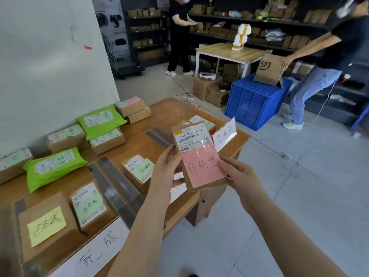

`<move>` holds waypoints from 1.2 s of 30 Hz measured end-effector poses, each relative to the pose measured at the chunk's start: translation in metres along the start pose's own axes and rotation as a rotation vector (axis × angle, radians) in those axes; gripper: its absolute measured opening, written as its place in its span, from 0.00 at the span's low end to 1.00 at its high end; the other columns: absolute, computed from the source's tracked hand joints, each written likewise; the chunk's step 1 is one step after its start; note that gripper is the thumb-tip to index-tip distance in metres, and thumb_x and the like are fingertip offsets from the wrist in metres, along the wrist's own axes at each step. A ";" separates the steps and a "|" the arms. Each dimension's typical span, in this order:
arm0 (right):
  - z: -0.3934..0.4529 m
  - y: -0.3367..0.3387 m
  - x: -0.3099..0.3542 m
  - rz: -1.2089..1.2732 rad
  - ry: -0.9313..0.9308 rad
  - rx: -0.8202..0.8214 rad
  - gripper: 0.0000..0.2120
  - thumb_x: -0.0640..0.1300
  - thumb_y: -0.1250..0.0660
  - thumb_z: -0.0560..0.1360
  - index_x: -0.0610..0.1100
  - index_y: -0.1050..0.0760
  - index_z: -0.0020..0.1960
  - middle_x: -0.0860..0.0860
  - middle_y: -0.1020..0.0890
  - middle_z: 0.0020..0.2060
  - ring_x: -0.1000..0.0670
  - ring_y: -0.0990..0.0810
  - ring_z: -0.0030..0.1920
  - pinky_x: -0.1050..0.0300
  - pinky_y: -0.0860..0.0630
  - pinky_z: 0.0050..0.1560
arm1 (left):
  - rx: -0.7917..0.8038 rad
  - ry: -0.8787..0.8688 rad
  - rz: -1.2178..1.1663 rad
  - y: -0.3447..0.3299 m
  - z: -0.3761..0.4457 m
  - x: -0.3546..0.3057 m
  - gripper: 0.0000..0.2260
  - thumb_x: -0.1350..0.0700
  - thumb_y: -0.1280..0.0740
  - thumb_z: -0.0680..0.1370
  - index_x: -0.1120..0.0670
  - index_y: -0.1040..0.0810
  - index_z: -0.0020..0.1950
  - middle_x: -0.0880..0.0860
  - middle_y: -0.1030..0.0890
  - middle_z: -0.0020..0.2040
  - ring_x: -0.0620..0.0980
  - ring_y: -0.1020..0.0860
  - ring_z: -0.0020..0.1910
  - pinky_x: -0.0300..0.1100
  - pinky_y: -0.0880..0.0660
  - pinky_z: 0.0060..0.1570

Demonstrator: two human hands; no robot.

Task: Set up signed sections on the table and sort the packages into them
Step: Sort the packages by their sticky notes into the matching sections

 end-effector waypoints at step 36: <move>0.420 0.151 0.052 -0.048 -0.048 0.342 0.09 0.43 0.36 0.76 0.57 0.23 0.43 0.61 0.16 0.34 0.62 0.18 0.36 0.71 0.26 0.29 | -0.349 0.000 0.056 -0.242 0.301 -0.020 0.19 0.47 0.35 0.76 0.43 0.29 0.66 0.46 0.18 0.50 0.48 0.20 0.51 0.40 0.20 0.34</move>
Point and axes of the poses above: each hand's wrist, its own z-axis towards the middle knuckle, its own y-axis out of the back of the hand, x = y × z, the point moved 7 cm from there along z, towards the middle knuckle
